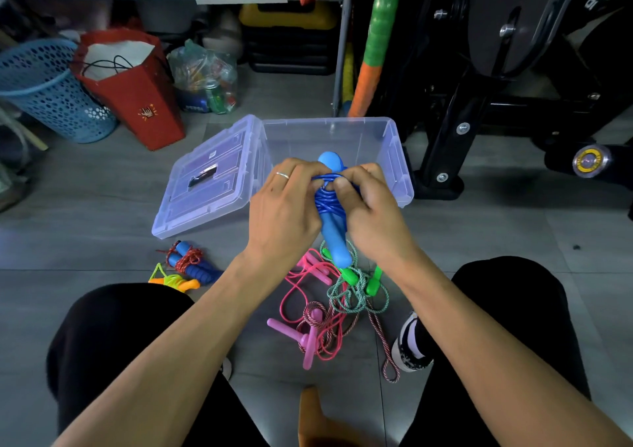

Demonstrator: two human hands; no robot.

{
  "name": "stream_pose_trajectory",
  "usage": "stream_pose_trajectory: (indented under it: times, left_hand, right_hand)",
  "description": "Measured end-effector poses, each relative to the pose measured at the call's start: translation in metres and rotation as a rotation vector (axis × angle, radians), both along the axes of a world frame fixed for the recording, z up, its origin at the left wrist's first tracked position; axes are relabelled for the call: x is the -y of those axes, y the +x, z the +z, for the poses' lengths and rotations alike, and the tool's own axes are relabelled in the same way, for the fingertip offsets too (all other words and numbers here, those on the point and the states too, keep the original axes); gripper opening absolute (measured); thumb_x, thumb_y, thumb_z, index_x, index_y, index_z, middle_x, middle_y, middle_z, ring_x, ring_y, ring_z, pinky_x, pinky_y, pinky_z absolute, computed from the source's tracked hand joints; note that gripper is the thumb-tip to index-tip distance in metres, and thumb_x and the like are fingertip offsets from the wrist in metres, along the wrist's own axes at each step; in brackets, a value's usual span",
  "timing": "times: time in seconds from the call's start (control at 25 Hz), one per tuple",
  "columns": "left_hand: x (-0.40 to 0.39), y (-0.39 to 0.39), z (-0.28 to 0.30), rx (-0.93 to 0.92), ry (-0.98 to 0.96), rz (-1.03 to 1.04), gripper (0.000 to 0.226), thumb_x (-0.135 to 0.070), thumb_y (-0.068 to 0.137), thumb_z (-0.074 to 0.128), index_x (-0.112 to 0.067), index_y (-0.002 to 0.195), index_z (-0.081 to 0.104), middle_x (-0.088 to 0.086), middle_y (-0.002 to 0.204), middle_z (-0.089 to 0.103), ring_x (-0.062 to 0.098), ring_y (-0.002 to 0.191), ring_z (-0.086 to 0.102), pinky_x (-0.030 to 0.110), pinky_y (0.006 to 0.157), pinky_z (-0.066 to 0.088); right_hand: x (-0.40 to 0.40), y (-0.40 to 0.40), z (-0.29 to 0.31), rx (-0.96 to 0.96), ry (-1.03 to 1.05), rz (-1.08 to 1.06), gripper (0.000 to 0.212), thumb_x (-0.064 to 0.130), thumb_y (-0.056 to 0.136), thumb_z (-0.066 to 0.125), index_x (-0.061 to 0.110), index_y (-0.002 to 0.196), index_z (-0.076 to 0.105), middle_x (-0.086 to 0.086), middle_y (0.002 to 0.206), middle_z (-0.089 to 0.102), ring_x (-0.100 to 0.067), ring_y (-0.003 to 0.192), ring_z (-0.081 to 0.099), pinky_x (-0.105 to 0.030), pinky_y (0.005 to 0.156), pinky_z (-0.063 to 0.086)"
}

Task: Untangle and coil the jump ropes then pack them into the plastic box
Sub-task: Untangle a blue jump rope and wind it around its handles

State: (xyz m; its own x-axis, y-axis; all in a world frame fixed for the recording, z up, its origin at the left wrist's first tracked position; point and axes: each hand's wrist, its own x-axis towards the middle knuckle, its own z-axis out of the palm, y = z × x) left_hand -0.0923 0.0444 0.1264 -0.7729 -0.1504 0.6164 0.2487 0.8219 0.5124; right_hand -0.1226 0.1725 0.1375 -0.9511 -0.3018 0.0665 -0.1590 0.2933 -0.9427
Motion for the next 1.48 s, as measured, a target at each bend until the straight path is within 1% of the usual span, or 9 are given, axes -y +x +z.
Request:
stream_pose_trajectory:
  times: [0.24, 0.36, 0.56, 0.76, 0.92, 1.04, 1.28, 1.4, 1.48]
  left_hand:
    - [0.009, -0.002, -0.006, 0.066, 0.221, -0.109, 0.018, -0.003, 0.089, 0.057, -0.009, 0.096, 0.072, 0.004, 0.092, 0.065, 0.015, 0.086, 0.057, 0.016, 0.08, 0.042]
    - [0.012, -0.004, 0.002, 0.264, 0.378, 0.024, 0.013, -0.023, 0.088, 0.069, -0.015, 0.098, 0.068, -0.003, 0.097, 0.063, 0.01, 0.083, 0.059, 0.022, 0.076, 0.048]
    - [0.018, 0.003, 0.015, 0.925, 1.21, -0.093, 0.05, -0.051, 0.088, 0.062, -0.009, 0.114, 0.066, 0.016, 0.104, 0.072, 0.03, 0.091, 0.072, 0.045, 0.084, 0.058]
    - [0.014, 0.008, 0.012, 0.798, 1.212, -0.038, 0.054, -0.05, 0.093, 0.056, 0.0, 0.111, 0.066, 0.026, 0.104, 0.069, 0.04, 0.093, 0.069, 0.055, 0.08, 0.057]
    - [0.016, 0.008, 0.018, 0.791, 1.287, -0.067, 0.055, -0.049, 0.092, 0.057, 0.001, 0.113, 0.064, 0.026, 0.102, 0.07, 0.033, 0.083, 0.07, 0.052, 0.08, 0.058]
    - [0.013, 0.009, 0.022, 0.799, 1.345, -0.08, 0.051, -0.046, 0.093, 0.057, 0.001, 0.11, 0.066, 0.021, 0.096, 0.071, 0.031, 0.081, 0.07, 0.052, 0.084, 0.057]
    - [0.014, 0.011, 0.011, 0.78, 1.392, -0.041, 0.053, -0.053, 0.094, 0.052, -0.008, 0.117, 0.064, 0.021, 0.108, 0.07, 0.033, 0.093, 0.069, 0.056, 0.091, 0.052]
    - [0.014, 0.014, 0.011, 0.863, 1.516, -0.131, 0.055, -0.062, 0.093, 0.042, -0.019, 0.119, 0.064, 0.012, 0.099, 0.069, 0.03, 0.089, 0.067, 0.058, 0.089, 0.052]
    - [0.015, 0.012, 0.004, 0.822, 1.511, 0.001, 0.051, -0.059, 0.092, 0.051, -0.016, 0.114, 0.066, 0.012, 0.098, 0.071, 0.028, 0.087, 0.069, 0.055, 0.087, 0.054]
  right_hand:
    - [-0.008, -0.011, 0.016, 0.257, 0.033, 0.229, 0.02, 0.003, 0.093, 0.052, 0.015, 0.077, 0.052, 0.003, 0.101, 0.037, 0.011, 0.071, 0.046, -0.004, 0.068, 0.038]
    - [-0.01, -0.014, 0.01, 0.015, 0.238, 0.194, 0.01, 0.002, 0.086, 0.055, 0.01, 0.091, 0.055, 0.003, 0.106, 0.039, 0.0, 0.074, 0.047, -0.018, 0.073, 0.045]
    - [-0.004, -0.013, 0.002, -0.133, 0.253, 0.184, 0.01, 0.013, 0.088, 0.059, 0.007, 0.095, 0.056, -0.002, 0.11, 0.044, -0.007, 0.084, 0.051, -0.016, 0.076, 0.042]
    - [-0.004, -0.008, -0.001, -0.324, 0.298, 0.257, 0.023, 0.027, 0.092, 0.058, 0.004, 0.09, 0.058, -0.001, 0.107, 0.044, -0.007, 0.085, 0.049, -0.011, 0.076, 0.039]
    - [0.002, -0.004, -0.006, -0.714, 0.365, 0.095, 0.031, 0.029, 0.096, 0.055, 0.0, 0.089, 0.062, -0.012, 0.119, 0.058, -0.019, 0.07, 0.056, -0.039, 0.06, 0.052]
    - [0.01, -0.004, -0.013, -0.894, 0.34, -0.121, 0.022, 0.02, 0.093, 0.064, -0.002, 0.095, 0.069, -0.015, 0.114, 0.066, -0.021, 0.075, 0.065, -0.037, 0.052, 0.056]
    - [0.013, -0.008, -0.016, -0.932, 0.352, -0.085, 0.017, 0.016, 0.094, 0.062, 0.002, 0.087, 0.068, -0.007, 0.095, 0.07, -0.025, 0.068, 0.066, -0.035, 0.046, 0.051]
    - [0.024, -0.002, -0.016, -0.779, 0.237, 0.01, 0.018, 0.017, 0.094, 0.055, 0.002, 0.089, 0.064, -0.007, 0.101, 0.066, -0.026, 0.086, 0.064, -0.04, 0.065, 0.054]
    - [0.03, 0.001, -0.018, -0.611, 0.174, 0.101, 0.016, 0.016, 0.094, 0.052, 0.003, 0.088, 0.061, -0.007, 0.106, 0.056, -0.025, 0.096, 0.053, -0.031, 0.085, 0.047]
